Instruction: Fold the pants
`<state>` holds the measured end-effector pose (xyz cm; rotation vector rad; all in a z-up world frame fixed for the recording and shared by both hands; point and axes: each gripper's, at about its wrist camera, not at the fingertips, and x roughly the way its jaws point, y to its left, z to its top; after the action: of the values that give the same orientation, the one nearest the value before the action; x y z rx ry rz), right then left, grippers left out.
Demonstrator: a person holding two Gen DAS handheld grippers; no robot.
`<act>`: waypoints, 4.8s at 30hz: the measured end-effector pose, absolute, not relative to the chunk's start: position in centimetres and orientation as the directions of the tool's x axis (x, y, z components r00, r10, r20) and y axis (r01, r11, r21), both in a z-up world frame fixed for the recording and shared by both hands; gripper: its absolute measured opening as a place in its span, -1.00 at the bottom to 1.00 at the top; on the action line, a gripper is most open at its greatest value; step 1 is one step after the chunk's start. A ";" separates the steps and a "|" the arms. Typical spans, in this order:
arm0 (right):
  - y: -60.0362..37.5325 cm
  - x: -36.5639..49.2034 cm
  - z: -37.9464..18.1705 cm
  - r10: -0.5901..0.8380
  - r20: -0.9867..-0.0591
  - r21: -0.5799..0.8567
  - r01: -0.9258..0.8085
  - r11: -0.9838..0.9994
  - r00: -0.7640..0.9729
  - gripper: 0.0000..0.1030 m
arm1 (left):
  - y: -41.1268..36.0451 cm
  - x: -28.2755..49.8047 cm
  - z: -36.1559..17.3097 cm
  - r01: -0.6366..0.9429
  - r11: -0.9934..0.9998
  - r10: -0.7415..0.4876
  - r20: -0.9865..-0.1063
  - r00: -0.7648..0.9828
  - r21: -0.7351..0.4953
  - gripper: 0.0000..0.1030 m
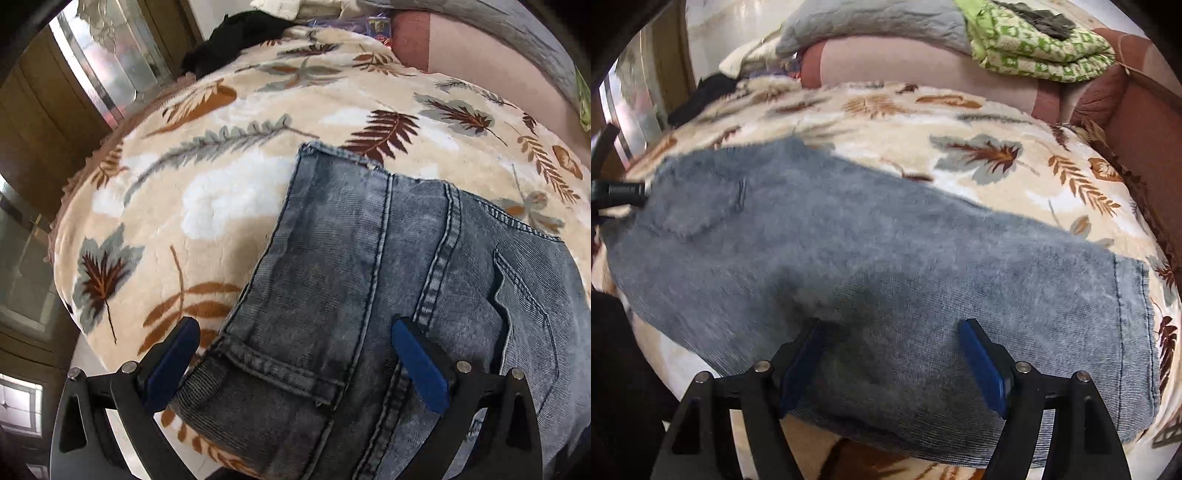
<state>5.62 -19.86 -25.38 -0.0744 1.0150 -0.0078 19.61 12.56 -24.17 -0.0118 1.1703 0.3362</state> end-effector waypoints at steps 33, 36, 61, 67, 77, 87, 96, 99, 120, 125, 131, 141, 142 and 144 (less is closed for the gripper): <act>-35.8 0.4 -23.3 -0.100 -0.863 0.107 0.374 0.921 0.495 0.58 | -14.1 10.2 -23.8 0.356 0.898 0.062 -0.874 0.481 0.260 1.00; -35.4 0.4 -23.5 -0.121 -0.866 0.077 0.369 0.926 0.486 0.58 | -13.6 10.4 -24.6 0.341 0.911 0.049 -0.883 0.466 0.231 1.00; -32.9 1.2 -25.2 -0.304 -0.849 -0.146 0.362 0.921 0.432 0.95 | -11.6 10.1 -25.7 0.328 0.941 -0.087 -0.880 0.467 0.081 1.00; -32.9 1.3 -25.2 -0.303 -0.849 -0.145 0.361 0.921 0.432 0.95 | -11.5 10.0 -25.7 0.329 0.941 -0.092 -0.877 0.471 0.078 1.00; -32.9 1.3 -25.3 -0.301 -0.851 -0.143 0.362 0.921 0.431 0.95 | -11.4 9.7 -25.8 0.332 0.940 -0.104 -0.867 0.488 0.074 1.00; -32.9 1.3 -25.3 -0.296 -0.853 -0.140 0.360 0.923 0.429 0.95 | -11.4 9.6 -25.9 0.333 0.940 -0.107 -0.862 0.496 0.075 1.00; -32.9 1.2 -25.3 -0.294 -0.855 -0.139 0.358 0.923 0.428 0.95 | -11.4 9.5 -25.9 0.333 0.940 -0.110 -0.858 0.502 0.074 1.00; -32.9 1.2 -25.3 -0.294 -0.855 -0.139 0.357 0.924 0.428 0.96 | -11.4 9.5 -26.0 0.333 0.940 -0.110 -0.857 0.503 0.075 1.00; -33.2 1.4 -24.1 -0.264 -0.859 -0.112 0.342 0.933 0.439 0.95 | -11.3 11.8 -23.2 0.299 0.954 -0.119 -0.880 0.460 0.027 1.00; -34.9 2.4 -21.0 -0.214 -0.824 -0.006 0.370 0.929 0.525 0.95 | -12.0 16.0 -20.9 0.269 0.963 -0.104 -0.877 0.470 0.030 1.00; -37.5 6.2 -20.8 -0.148 -0.850 0.052 0.360 0.932 0.505 0.95 | -13.2 21.6 -23.0 0.216 0.976 -0.050 -0.923 0.381 0.036 1.00; -37.6 9.9 -24.5 -0.219 -0.899 -0.091 0.327 0.941 0.379 0.93 | -13.7 24.8 -26.4 0.163 0.985 -0.004 -0.949 0.315 0.049 1.00; -37.5 10.0 -24.7 -0.230 -0.899 -0.107 0.323 0.941 0.373 0.93 | -13.9 25.2 -26.5 0.166 0.985 0.000 -0.948 0.318 0.055 1.00; -37.5 10.1 -24.9 -0.237 -0.897 -0.117 0.317 0.941 0.373 0.95 | -14.0 25.9 -26.8 0.168 0.984 0.006 -0.949 0.316 0.062 1.00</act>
<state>10.10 -37.46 -24.91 0.0797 1.1347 -0.3550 25.86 -14.05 -26.83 0.1599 1.2466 -0.1076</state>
